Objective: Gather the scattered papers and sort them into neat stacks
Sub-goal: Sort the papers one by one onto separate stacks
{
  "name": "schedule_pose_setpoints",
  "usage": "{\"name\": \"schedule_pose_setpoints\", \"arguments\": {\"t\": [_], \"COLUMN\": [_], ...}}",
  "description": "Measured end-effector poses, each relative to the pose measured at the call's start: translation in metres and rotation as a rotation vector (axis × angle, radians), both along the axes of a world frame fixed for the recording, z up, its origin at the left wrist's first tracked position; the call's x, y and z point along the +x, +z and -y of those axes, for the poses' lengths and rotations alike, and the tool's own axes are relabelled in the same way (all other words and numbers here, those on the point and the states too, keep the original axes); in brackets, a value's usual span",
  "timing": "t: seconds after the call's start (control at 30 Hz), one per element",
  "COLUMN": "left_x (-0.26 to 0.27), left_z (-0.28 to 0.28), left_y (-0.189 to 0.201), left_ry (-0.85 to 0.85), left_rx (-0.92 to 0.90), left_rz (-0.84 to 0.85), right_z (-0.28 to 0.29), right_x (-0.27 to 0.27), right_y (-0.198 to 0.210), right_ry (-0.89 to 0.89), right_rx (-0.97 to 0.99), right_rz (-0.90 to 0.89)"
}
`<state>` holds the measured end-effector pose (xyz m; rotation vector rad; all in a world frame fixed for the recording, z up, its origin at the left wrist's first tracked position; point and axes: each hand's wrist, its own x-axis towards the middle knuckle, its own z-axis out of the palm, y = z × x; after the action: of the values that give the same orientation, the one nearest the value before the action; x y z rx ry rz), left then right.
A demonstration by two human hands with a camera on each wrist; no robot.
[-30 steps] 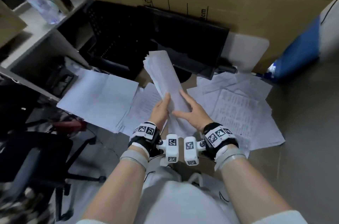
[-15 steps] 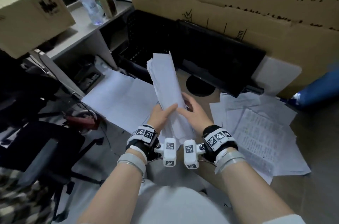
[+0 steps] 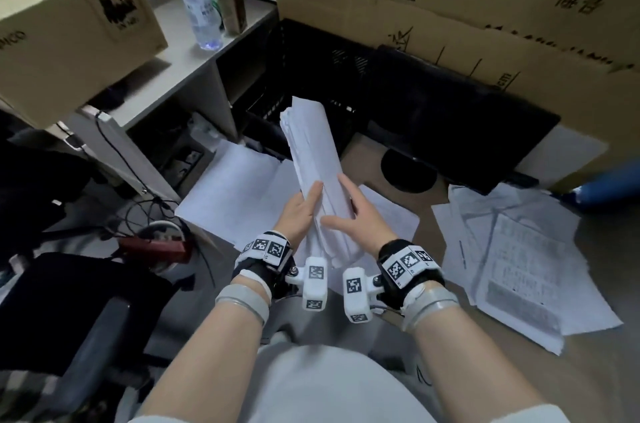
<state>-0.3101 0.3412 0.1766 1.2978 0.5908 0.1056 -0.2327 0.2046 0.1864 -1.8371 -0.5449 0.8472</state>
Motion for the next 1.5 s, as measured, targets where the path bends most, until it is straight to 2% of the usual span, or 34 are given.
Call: {"name": "schedule_pose_setpoints", "arguments": {"t": [0.13,0.27,0.4,0.53,0.6,0.73,0.97,1.17,1.33,1.5], "left_x": [0.002,0.011,0.021,0.02,0.017,0.019,0.019,0.004,0.022,0.054], "left_z": [-0.016,-0.016,-0.013,-0.021,-0.022,-0.021,-0.041,-0.062,-0.064,-0.039], "left_y": [0.003,0.001,0.002,-0.007,-0.009,-0.012,-0.028,-0.061,-0.087,-0.105], "left_ry": [-0.014,-0.033,0.041,0.195,0.227,0.208,0.23,0.244,0.144,0.005], "left_rx": [-0.044,-0.04,0.08,0.111,0.085,0.048,0.086,0.143,0.181,0.229], "left_rz": [-0.025,-0.012,-0.05,-0.085,-0.087,-0.08,-0.139,-0.271,-0.412,-0.464], "right_z": [-0.016,-0.012,-0.01,-0.008,0.005,0.019,-0.001,-0.021,0.015,0.063], "right_x": [-0.002,0.008,0.02,0.036,0.039,0.043,0.045,0.029,0.019,0.019], "right_y": [-0.004,-0.011,-0.006,-0.015,-0.02,-0.03,-0.047,-0.082,-0.115,-0.151], "right_ry": [-0.038,-0.106,-0.11,-0.376,-0.454,-0.464,-0.464,-0.492,-0.692,-0.836], "right_rx": [-0.031,0.018,0.094,-0.048,-0.087,-0.082,-0.112,-0.235,-0.384,-0.602], "right_rz": [0.026,0.024,-0.03,-0.029,-0.043,-0.076,-0.105,-0.152,-0.19,-0.276]}}
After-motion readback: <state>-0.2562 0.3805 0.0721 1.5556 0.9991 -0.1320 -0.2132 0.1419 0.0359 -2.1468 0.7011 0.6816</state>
